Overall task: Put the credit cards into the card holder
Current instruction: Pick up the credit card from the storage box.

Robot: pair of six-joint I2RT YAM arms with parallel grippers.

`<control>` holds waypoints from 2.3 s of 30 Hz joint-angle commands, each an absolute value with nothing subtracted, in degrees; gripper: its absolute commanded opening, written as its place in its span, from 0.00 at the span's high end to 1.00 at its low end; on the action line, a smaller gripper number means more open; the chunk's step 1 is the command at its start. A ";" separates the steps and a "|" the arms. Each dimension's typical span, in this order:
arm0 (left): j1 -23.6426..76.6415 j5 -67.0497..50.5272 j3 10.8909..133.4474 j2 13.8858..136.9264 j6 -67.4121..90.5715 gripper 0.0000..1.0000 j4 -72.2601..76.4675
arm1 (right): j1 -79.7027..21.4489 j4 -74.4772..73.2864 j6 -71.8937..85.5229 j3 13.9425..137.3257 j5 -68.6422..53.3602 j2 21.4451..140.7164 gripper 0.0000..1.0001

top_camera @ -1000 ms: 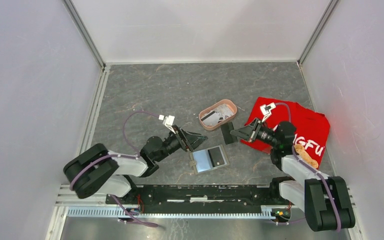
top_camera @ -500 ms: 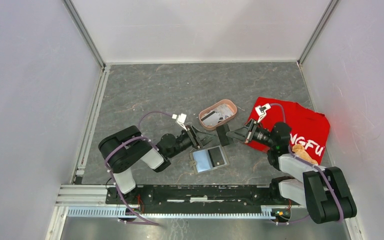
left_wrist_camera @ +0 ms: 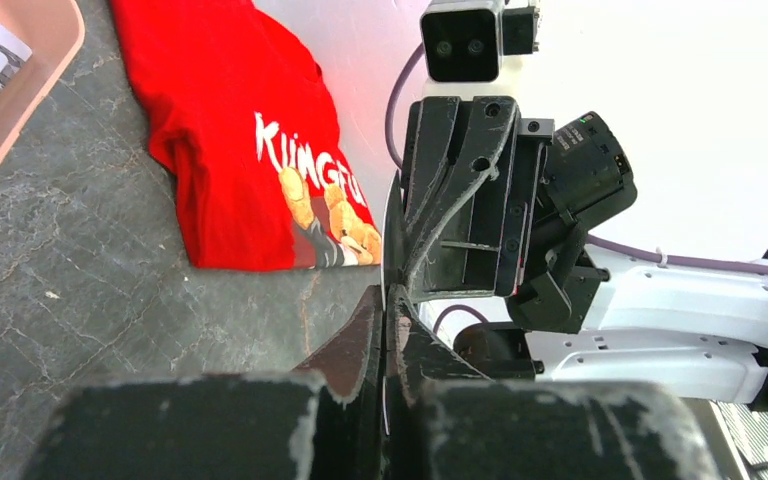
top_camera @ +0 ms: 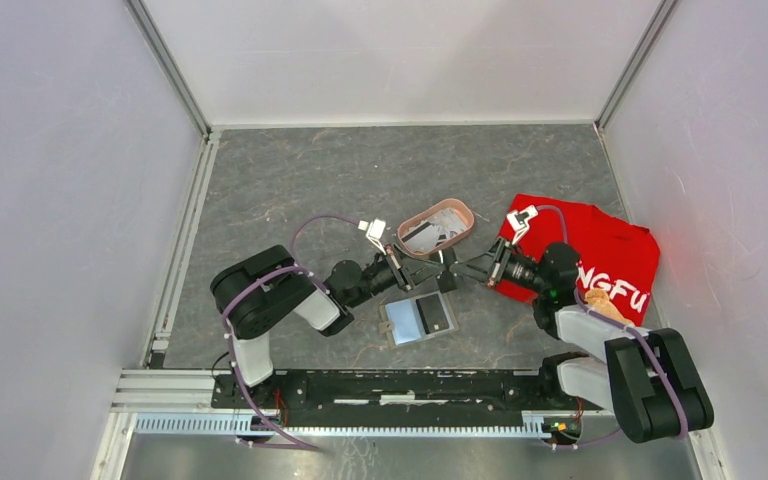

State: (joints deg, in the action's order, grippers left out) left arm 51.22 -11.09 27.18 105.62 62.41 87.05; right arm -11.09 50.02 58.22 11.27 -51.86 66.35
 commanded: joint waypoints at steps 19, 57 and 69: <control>42.45 -33.19 23.36 100.46 62.08 0.98 99.54 | -14.39 29.17 21.15 23.86 -66.90 69.99 0.23; 38.07 -10.68 13.41 53.20 41.46 0.01 36.46 | -18.61 24.68 31.15 16.61 -54.31 70.01 1.00; 39.71 -9.57 14.05 54.45 46.27 0.14 23.79 | -22.57 15.61 28.55 20.43 -48.21 77.99 1.00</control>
State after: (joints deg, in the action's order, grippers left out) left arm 38.26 -10.63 10.96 51.92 47.99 31.53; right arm -22.04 15.44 29.56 18.65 -49.93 76.97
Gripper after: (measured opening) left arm 0.875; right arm 0.009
